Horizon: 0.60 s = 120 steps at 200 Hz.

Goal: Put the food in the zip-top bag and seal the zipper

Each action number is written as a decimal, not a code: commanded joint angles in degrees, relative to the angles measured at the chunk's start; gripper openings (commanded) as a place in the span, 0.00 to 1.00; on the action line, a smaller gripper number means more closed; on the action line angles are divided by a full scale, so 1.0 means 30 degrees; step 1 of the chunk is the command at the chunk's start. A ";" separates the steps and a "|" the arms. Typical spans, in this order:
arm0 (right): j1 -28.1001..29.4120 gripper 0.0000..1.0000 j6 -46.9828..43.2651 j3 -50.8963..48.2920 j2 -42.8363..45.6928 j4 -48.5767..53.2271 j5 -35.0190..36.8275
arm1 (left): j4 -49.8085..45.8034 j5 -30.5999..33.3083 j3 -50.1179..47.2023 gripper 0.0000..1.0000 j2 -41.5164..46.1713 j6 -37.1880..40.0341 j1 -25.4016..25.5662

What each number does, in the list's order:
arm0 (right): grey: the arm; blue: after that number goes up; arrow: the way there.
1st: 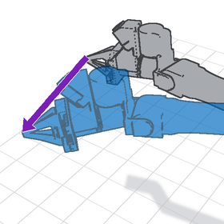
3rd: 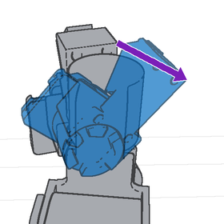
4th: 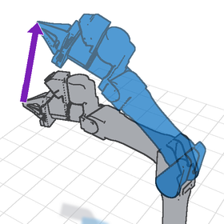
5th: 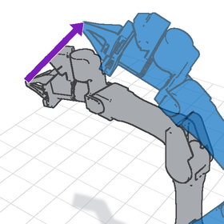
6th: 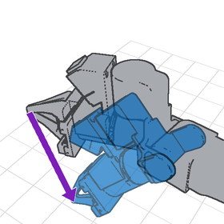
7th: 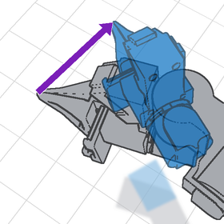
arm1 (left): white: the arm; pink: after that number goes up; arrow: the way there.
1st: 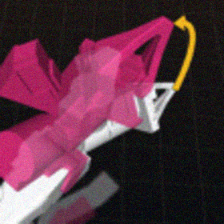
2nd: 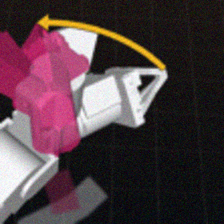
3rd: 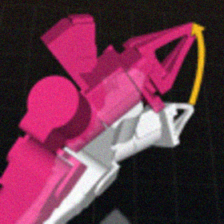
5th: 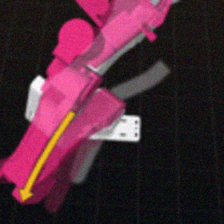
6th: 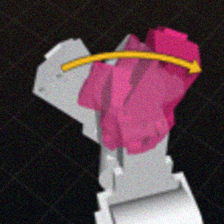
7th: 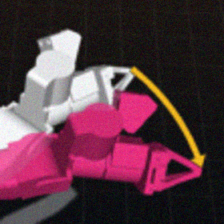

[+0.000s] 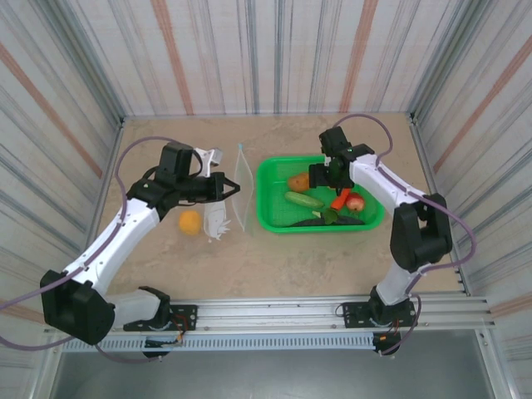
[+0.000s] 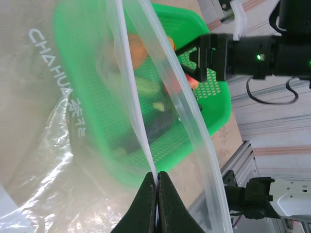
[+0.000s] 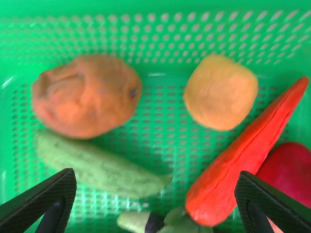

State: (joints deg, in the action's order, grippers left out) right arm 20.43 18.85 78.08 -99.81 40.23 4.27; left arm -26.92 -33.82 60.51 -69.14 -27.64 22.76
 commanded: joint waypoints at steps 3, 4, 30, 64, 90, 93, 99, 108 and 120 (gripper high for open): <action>-0.0456 0.88 -0.0053 0.1536 -0.1873 0.0917 0.0883 | 0.0851 0.0605 -0.0929 0.00 0.0857 0.0347 0.0086; -0.0468 0.88 -0.0092 0.1611 -0.1953 0.0946 0.0901 | 0.0854 0.0652 -0.0955 0.00 0.0879 0.0341 0.0101; -0.0689 0.88 -0.0548 0.2768 -0.3354 0.1351 0.1662 | 0.0914 0.0962 -0.1361 0.00 0.0830 0.0675 0.0699; -0.1181 0.83 -0.0630 0.2961 -0.4236 0.0987 0.1178 | 0.0871 0.0803 -0.1314 0.00 0.0704 0.0911 0.1077; -0.1301 0.72 -0.0659 0.3127 -0.4833 0.0767 0.1094 | 0.0630 0.1138 -0.1348 0.00 0.0888 0.1140 0.1193; -0.1304 0.72 -0.0659 0.3171 -0.4884 0.0796 0.1110 | 0.0602 0.1207 -0.1353 0.00 0.0891 0.1169 0.1222; -0.1316 0.70 -0.0674 0.3189 -0.4985 0.0759 0.1070 | 0.0515 0.1328 -0.1335 0.00 0.0916 0.1254 0.1258; -0.1301 0.69 -0.0716 0.3132 -0.5047 0.0670 0.1052 | 0.0423 0.1468 -0.1303 0.00 0.0921 0.1305 0.1289; -0.1305 0.68 -0.0746 0.3117 -0.5140 0.0651 0.1196 | 0.0469 0.1519 -0.1334 0.00 0.0889 0.1303 0.1289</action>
State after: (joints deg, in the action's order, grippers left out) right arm 16.47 17.45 86.06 -113.99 41.74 7.51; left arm -25.26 -30.72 56.60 -67.55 -25.58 26.02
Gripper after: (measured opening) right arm 0.689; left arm 0.053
